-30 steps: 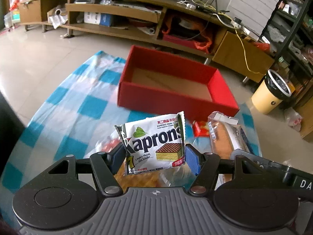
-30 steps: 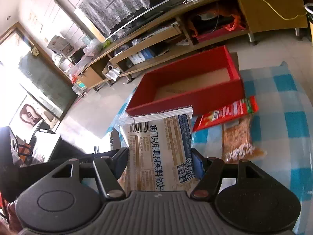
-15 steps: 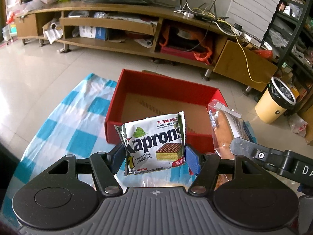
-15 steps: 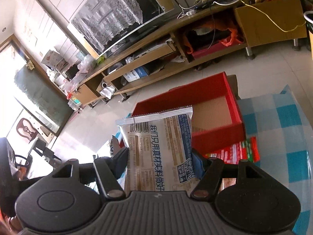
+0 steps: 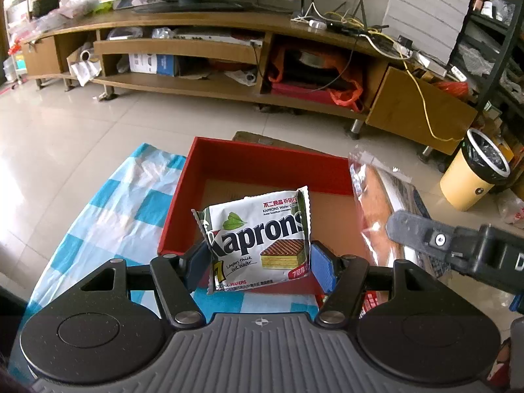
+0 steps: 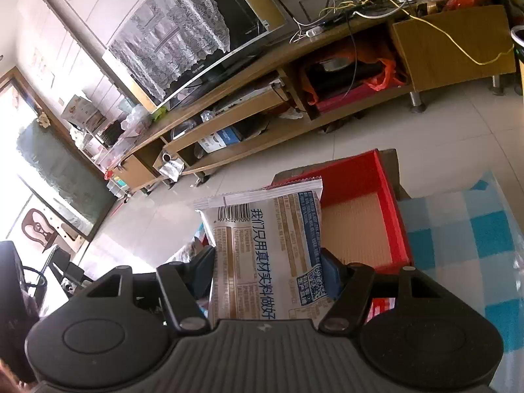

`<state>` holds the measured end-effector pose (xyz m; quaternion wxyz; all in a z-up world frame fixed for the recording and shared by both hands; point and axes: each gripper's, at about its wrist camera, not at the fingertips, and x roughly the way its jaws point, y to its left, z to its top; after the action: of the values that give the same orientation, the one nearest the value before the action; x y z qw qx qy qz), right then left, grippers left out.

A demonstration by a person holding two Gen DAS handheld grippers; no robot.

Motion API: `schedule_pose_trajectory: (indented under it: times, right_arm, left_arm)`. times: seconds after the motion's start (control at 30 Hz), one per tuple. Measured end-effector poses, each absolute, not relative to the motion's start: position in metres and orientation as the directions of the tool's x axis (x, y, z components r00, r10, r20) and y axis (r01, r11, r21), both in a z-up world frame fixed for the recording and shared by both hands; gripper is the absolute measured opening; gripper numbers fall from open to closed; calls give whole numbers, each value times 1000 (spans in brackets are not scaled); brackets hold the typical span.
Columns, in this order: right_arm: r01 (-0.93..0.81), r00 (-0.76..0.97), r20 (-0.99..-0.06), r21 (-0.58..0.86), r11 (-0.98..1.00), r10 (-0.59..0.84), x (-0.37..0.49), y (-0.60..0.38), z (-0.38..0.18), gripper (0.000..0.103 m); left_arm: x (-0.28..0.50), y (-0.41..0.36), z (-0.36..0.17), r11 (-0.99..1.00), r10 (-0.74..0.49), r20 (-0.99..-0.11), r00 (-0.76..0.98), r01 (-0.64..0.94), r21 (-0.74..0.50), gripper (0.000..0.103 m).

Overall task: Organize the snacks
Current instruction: 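Carry the Kaprons pack and bread bag over the red box with both tools, then lower both packs into the red box and open both tools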

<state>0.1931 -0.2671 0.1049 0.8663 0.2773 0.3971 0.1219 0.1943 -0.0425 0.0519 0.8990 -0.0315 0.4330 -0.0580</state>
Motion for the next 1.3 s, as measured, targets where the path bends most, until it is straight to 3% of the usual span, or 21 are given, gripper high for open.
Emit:
schedule_pose_trajectory:
  times: [0.7, 1.3]
  right_arm:
    - [64, 629, -682, 524, 849, 374, 264, -273, 64, 64]
    - [20, 588, -752, 380, 925, 296, 289, -245, 22, 64]
  left_arm:
    - [254, -60, 22, 998, -50, -795, 605, 70, -9, 72]
    - [275, -61, -23, 997, 32, -849, 528, 47, 67, 72]
